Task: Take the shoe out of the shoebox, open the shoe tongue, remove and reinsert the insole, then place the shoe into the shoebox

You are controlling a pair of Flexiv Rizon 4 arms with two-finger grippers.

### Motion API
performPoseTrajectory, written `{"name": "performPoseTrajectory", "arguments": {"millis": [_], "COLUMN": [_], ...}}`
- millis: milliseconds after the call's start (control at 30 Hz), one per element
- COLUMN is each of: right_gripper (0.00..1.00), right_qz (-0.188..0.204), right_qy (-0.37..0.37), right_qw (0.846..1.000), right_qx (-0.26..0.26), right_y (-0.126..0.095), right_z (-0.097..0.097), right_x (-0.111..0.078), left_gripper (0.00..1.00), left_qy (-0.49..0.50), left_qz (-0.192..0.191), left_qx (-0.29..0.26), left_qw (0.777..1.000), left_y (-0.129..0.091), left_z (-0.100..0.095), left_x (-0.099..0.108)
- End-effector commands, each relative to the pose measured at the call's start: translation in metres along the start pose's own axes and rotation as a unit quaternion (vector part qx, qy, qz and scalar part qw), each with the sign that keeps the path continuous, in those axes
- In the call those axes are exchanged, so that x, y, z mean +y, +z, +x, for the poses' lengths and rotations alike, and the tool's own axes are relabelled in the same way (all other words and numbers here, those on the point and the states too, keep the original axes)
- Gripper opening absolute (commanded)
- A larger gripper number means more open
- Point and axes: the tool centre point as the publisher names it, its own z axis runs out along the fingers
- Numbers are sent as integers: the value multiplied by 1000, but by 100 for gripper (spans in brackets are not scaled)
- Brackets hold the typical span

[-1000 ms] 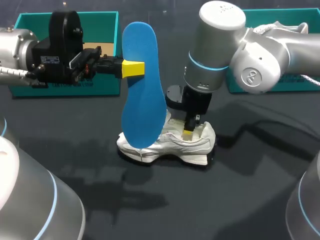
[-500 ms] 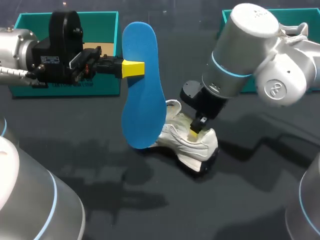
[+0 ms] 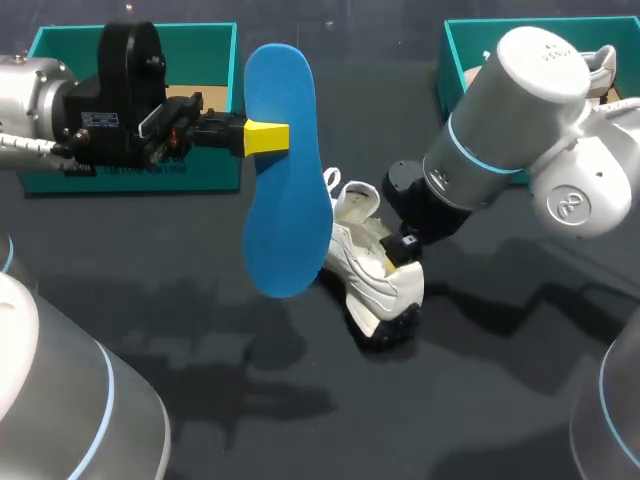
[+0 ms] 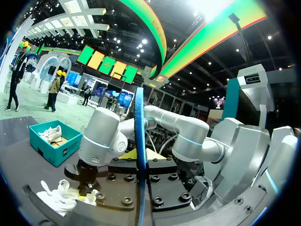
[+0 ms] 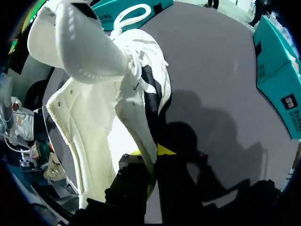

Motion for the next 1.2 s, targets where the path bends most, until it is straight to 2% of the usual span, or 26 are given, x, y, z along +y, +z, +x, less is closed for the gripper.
{"name": "performPoseTrajectory", "arguments": {"millis": [33,267,433,1033,1167,1200], "right_gripper": [0,0,0,0,20,35], "right_qz": [-52,-52,-65,-57,-58,-58], "right_qy": [150,150,177,177,181,184], "right_qw": [987,987,982,982,982,981], "right_qx": [-5,-5,-9,15,15,16], "right_y": [2,2,12,34,35,34], "right_z": [3,3,2,-11,-10,-10], "right_x": [-7,-7,-9,-12,-12,-12], "left_gripper": [0,0,0,0,0,0], "left_qy": [0,0,0,0,0,0], "left_qz": [1,1,1,1,1,1], "left_qx": [0,0,0,0,0,0], "left_qw": [1000,1000,1000,1000,1000,1000], "left_y": [1,1,1,1,1,1], "left_z": [0,0,0,0,0,0], "left_x": [1,1,1,1,1,1]}}
